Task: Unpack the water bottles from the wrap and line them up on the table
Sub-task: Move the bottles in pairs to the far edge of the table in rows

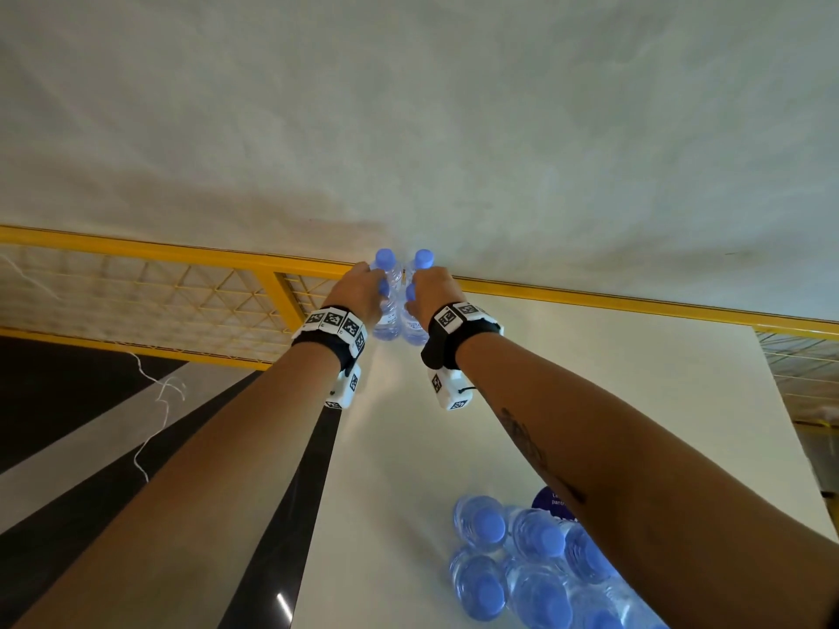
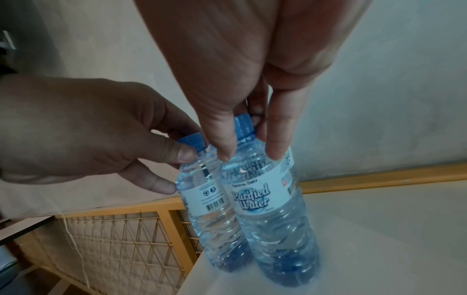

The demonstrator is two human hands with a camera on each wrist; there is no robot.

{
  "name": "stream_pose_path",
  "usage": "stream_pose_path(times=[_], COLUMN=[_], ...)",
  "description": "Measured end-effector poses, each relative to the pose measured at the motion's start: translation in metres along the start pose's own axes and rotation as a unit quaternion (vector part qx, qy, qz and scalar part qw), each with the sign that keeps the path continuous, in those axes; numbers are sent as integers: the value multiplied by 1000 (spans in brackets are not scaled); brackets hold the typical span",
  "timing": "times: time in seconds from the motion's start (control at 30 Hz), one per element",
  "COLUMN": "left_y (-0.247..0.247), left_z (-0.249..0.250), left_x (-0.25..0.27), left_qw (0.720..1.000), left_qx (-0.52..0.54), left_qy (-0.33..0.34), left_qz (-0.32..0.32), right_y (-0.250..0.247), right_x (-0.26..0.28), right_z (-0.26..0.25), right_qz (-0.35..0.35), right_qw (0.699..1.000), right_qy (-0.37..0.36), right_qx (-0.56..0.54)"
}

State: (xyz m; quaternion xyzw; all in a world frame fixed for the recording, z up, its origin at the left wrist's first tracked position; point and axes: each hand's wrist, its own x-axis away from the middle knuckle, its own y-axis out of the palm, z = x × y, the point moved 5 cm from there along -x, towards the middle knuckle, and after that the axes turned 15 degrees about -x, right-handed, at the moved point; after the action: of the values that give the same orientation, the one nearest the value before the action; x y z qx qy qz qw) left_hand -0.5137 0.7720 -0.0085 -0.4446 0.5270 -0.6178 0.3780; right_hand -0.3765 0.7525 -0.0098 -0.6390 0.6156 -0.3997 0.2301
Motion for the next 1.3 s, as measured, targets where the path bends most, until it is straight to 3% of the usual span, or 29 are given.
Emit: stream_pose_path(times=[0.3,0.43,0.53,0.6,0.77,0.87,0.97,1.17,1.3], left_y=[2,1,-4,1,30,35,44,63,61], left_z=[-2,-6,0,20,97,131,150,148,149], left_x=[-1,17,65,109,224,266,282,281,276], left_qw=[1000,997,990,990,960,943,943,953,959], left_qx=[2,71,132,131,182,185,102,11,9], left_qy=[3,-17,-48,-15,206,247,302,295,272], left_qz=[1,-23,32,39,-51,-122,-99,-65,-80], right_y=[-3,-15,-30,-37,-34,-9,18,45,41], right_x=[5,46,101,142,255,312,348,378,386], right_z=[0,9,12,16,36,49,53,53,45], right_qz=[-18,-46,-70,-102,-149,-210,-192,-104,-96], right_qw=[1000,998,996,994,988,977,979,991,989], right_qy=[11,25,11,4,-8,-9,-7,26,18], right_qx=[-2,-25,-45,-49,-44,46,74,84,115])
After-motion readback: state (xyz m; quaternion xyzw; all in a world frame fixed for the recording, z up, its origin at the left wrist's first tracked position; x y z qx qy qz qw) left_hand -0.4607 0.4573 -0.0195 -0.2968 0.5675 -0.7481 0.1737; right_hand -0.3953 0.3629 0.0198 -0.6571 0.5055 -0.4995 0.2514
